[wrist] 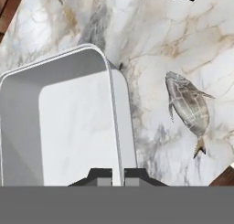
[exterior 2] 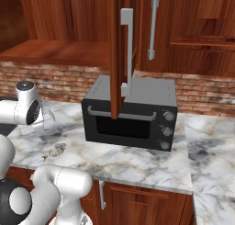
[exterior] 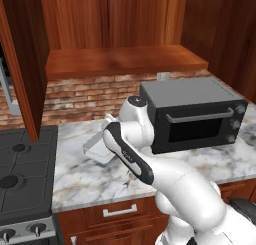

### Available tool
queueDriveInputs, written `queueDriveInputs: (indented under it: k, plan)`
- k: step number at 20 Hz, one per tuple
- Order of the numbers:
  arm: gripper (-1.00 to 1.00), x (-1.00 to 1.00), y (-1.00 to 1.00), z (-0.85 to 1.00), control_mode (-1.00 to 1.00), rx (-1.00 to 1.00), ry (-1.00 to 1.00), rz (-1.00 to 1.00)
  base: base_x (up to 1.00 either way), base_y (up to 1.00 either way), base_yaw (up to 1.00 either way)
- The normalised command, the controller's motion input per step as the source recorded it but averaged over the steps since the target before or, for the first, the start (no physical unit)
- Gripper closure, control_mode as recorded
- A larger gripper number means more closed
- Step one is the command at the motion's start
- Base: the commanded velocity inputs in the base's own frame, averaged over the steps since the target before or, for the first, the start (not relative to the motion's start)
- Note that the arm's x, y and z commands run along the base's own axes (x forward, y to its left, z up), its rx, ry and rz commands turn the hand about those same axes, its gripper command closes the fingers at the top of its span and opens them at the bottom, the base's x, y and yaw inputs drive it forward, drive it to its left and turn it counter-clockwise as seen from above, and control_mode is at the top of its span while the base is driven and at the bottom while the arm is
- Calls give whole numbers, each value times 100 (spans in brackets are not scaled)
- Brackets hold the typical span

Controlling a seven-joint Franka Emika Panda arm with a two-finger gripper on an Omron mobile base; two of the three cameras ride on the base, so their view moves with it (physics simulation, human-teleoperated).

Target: Retrieve the tupperware from the cabinet, then place the raw meat into the tupperware to avoid contamination.

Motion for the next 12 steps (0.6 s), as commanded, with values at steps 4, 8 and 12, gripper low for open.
queueDriveInputs:
  k: [4, 8, 12]
  plan:
    - [100, 21, 26, -50, -100, 0, 8, 13, 0, 0, 0]
    - [100, 16, 12, -50, -100, 0, 2, 10, 0, 0, 0]
    - [100, 5, 0, -55, -100, -2, -3, 3, 0, 0, 0]
